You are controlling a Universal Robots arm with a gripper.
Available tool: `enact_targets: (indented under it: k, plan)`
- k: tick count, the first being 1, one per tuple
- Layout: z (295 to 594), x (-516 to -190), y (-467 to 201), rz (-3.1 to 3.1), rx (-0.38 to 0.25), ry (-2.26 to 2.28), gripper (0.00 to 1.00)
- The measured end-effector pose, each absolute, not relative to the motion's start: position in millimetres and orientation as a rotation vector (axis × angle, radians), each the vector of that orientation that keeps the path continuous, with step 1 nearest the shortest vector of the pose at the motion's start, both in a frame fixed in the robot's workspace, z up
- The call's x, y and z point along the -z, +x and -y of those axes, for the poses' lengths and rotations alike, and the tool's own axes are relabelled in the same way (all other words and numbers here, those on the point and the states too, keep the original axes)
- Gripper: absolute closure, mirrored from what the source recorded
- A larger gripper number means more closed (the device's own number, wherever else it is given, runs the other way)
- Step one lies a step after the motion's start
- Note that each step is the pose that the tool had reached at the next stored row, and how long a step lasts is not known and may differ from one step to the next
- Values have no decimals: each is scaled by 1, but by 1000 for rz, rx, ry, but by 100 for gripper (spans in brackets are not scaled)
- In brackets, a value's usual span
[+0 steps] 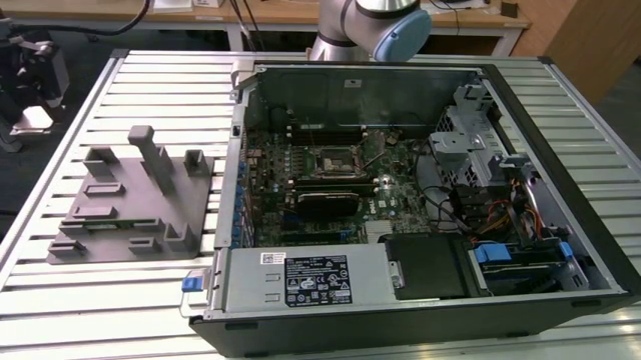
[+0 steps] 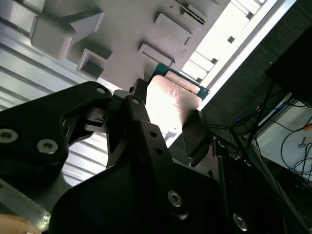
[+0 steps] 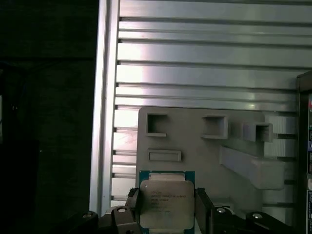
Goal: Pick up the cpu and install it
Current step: 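Pick up the cpu and move it towards the insertion slot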
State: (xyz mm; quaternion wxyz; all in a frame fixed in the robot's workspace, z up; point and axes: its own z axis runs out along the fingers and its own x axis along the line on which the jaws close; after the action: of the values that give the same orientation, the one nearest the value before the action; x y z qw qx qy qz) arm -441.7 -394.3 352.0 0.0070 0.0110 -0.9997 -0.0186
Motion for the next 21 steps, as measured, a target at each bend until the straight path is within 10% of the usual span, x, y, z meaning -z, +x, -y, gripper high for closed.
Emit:
enact_targets:
  k: [21]
  plan:
    - [392,-387,-441,3127,58,34,46]
